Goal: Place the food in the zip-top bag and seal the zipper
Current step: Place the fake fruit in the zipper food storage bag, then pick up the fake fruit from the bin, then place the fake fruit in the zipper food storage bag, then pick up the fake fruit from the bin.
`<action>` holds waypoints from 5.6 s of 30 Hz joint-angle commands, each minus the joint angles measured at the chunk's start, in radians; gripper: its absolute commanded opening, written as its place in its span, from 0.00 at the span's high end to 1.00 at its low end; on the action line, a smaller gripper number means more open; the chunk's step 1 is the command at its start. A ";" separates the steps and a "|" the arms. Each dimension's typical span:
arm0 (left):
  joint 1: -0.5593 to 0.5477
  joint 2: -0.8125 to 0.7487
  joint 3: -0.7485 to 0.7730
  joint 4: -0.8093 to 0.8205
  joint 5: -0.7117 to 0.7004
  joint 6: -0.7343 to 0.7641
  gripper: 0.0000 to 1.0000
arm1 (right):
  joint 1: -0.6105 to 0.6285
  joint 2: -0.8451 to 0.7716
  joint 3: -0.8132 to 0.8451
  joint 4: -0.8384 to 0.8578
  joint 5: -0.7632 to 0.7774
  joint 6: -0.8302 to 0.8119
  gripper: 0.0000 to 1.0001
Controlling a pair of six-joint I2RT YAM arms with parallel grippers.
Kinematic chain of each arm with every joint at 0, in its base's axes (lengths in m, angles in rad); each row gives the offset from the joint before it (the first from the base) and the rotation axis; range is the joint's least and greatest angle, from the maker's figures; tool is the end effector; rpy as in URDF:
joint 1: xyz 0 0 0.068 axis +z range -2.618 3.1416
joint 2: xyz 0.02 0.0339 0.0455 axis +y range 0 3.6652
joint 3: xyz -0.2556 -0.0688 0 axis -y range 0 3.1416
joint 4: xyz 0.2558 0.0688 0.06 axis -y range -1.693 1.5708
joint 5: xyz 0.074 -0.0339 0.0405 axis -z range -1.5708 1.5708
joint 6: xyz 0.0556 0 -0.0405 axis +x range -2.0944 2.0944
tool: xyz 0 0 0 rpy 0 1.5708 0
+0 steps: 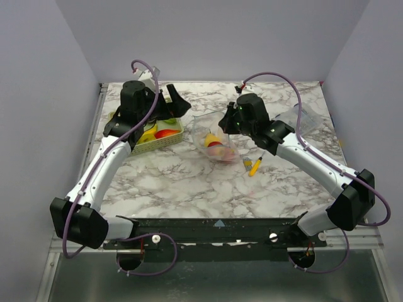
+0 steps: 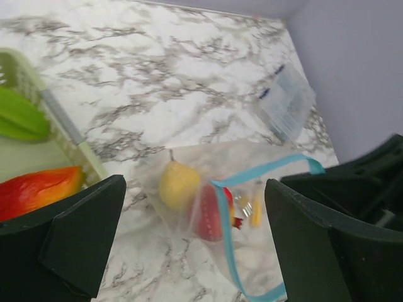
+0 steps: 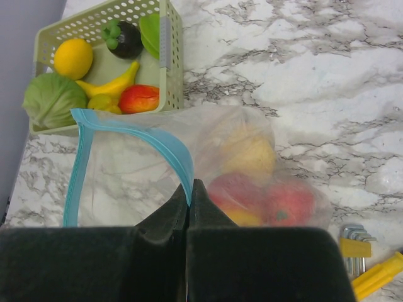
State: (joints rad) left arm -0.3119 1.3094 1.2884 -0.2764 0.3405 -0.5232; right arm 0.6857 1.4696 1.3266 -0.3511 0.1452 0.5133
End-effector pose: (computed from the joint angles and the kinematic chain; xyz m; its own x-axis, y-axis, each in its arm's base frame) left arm 0.3101 -0.1195 0.3780 -0.5380 -0.3214 -0.7793 0.3744 0.7372 -0.5625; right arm 0.2911 0.2277 0.3295 -0.5790 0.1541 -0.8006 -0.2797 0.8849 0.3725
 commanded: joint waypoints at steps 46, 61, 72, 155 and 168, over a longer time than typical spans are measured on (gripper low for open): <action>0.392 0.773 0.275 -0.113 -0.216 -0.679 0.14 | -0.003 0.052 0.026 -0.020 0.027 -0.034 1.00; 0.394 0.736 0.288 -0.078 -0.216 -0.576 0.49 | -0.003 0.046 0.026 -0.030 0.040 -0.032 1.00; 0.394 0.507 0.219 -0.047 0.043 -0.516 0.56 | -0.003 0.050 0.021 -0.011 0.027 -0.038 1.00; 0.303 0.662 0.210 -0.008 -0.201 -0.640 0.01 | -0.002 0.054 0.006 -0.008 0.013 -0.036 1.00; 0.303 0.789 0.202 0.101 -0.155 -0.813 0.02 | -0.003 0.061 0.015 -0.026 0.006 -0.024 1.00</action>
State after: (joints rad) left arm -0.0113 2.0804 1.5253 -0.2626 0.1757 -1.2488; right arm 0.6857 1.5272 1.3323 -0.3466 0.1398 0.4957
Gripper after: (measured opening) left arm 0.984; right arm 0.005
